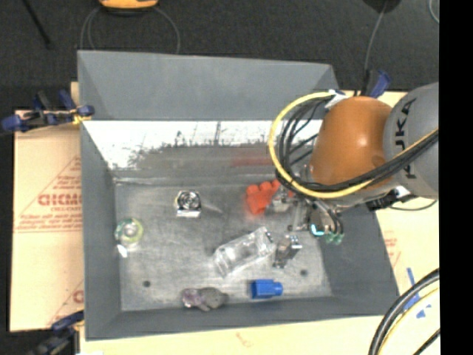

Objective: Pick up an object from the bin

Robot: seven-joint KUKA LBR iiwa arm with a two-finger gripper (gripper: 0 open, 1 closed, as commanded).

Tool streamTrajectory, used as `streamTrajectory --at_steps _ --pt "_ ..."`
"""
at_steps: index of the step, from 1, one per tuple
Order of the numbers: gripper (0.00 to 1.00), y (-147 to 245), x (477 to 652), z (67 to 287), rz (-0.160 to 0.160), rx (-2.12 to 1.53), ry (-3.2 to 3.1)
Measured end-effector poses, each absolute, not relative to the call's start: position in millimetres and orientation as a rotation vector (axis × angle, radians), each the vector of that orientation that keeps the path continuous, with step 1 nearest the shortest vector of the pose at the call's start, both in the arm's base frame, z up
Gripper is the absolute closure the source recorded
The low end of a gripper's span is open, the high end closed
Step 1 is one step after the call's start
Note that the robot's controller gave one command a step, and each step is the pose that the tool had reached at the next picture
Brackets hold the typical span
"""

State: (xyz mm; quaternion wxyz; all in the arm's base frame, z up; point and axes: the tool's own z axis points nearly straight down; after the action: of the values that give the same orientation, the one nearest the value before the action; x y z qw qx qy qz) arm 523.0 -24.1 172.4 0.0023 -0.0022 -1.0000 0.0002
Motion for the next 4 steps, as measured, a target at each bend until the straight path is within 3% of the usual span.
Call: streamTrajectory --at_steps 1,2,3,4 --pt "0.0 -16 533.4 90 0.001 0.364 -3.13" --pt "0.0 9 544.6 101 0.001 0.707 -3.067" --pt "0.0 12 539.7 100 0.001 0.867 -3.02" --pt "0.0 18 546.4 75 0.005 1.09 -2.95"
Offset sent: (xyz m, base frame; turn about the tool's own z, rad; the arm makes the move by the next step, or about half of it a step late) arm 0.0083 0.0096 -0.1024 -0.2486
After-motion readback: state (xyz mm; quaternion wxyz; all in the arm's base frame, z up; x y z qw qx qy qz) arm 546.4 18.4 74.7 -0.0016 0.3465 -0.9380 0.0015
